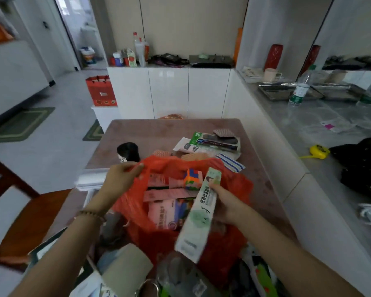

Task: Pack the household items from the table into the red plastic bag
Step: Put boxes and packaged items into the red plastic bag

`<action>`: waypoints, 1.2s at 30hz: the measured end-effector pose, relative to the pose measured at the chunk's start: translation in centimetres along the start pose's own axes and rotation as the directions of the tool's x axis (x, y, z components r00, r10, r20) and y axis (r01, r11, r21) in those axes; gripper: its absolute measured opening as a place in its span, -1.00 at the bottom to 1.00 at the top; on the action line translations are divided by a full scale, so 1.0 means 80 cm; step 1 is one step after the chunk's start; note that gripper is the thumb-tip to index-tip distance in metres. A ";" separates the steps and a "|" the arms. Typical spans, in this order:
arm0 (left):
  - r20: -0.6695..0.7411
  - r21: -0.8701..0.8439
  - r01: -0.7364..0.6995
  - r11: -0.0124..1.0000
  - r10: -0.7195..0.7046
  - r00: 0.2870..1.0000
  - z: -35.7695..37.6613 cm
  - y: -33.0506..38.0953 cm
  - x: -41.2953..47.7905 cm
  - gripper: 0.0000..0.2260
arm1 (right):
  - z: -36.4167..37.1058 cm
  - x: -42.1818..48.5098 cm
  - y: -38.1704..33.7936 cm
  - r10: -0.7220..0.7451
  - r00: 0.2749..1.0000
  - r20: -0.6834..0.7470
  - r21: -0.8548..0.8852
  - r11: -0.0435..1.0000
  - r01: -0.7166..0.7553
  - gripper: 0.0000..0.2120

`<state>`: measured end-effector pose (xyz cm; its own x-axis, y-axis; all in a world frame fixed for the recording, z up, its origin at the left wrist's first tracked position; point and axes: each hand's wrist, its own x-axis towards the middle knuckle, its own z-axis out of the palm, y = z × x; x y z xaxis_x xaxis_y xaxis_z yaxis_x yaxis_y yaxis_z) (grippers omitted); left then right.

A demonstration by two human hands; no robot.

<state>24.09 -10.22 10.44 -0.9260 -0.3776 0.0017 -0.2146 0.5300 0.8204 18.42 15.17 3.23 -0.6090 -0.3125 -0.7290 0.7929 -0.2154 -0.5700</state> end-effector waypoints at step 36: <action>0.136 0.322 0.124 0.939 -0.176 0.975 -0.136 -0.266 -0.163 0.13 | 0.187 -0.076 0.269 -0.568 0.770 0.291 -0.875 0.168 0.454 -0.34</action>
<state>44.07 -24.82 -0.82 -0.9074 -0.3580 -0.2202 -0.4165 0.6950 0.5861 39.50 -1.44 1.03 -0.9131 -0.3873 -0.1277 -0.1619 0.6316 -0.7582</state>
